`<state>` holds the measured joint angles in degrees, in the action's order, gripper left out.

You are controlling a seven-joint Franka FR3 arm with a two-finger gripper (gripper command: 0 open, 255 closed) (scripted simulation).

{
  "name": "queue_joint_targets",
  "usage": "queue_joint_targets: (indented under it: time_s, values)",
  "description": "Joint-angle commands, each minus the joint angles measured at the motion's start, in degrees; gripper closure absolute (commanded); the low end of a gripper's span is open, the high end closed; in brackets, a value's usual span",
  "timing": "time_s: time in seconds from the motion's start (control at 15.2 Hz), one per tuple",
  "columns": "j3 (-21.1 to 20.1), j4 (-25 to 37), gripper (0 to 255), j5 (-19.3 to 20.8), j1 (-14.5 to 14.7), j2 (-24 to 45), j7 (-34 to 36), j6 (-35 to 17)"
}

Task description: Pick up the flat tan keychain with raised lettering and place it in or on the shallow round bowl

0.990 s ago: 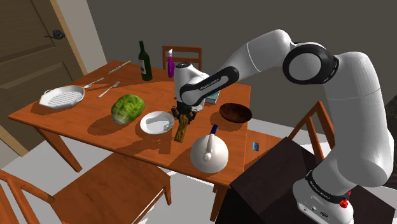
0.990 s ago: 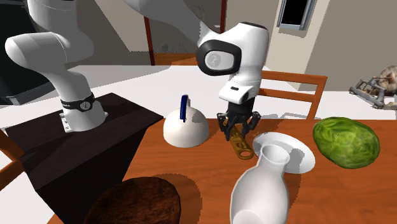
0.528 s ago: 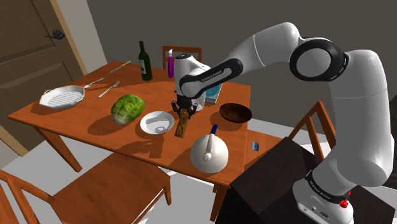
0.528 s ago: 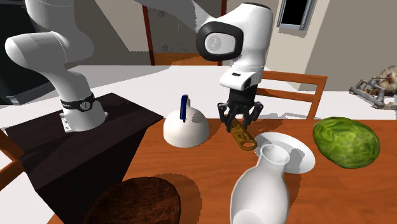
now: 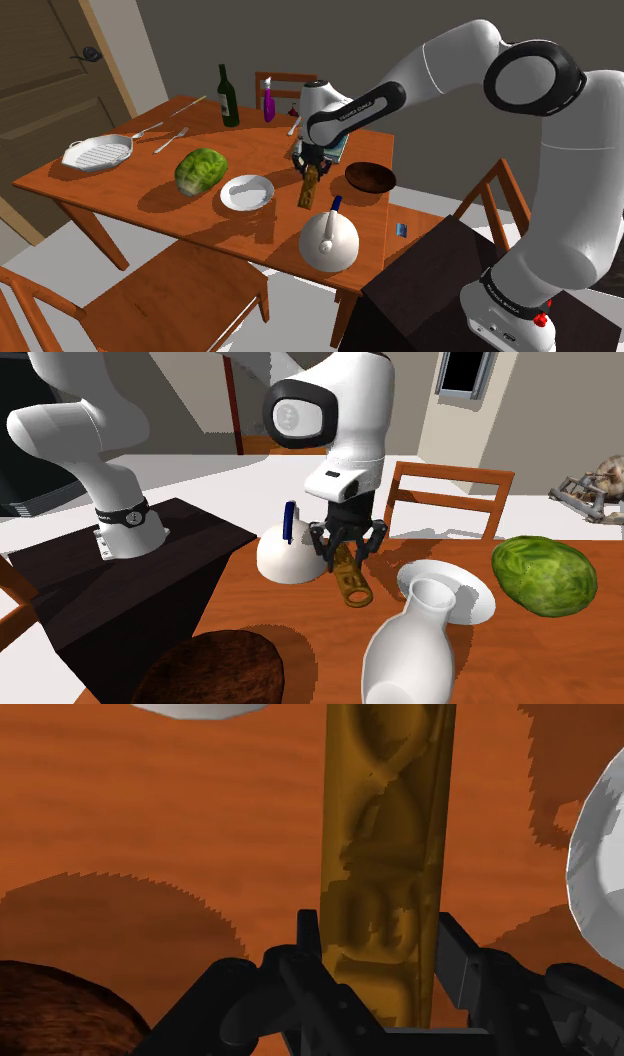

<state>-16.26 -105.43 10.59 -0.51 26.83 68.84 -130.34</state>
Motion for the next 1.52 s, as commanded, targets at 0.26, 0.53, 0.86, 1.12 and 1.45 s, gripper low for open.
queue_joint_targets:
  time_s: [0.26,0.53,0.86,1.12,1.45]
  values:
    - [1.10,-6.94,255,-1.63,-6.17,-4.57,-7.52,-2.81]
    - [2.09,-10.88,255,-2.75,-10.21,-7.30,-12.90,-4.33]
    - [3.70,-14.28,255,-4.02,-15.08,-9.76,-19.94,-5.62]
    - [5.21,-15.80,255,-4.88,-18.86,-10.94,-25.69,-6.20]
    - [6.48,-16.56,255,-4.83,-21.05,-9.66,-28.98,-8.34]
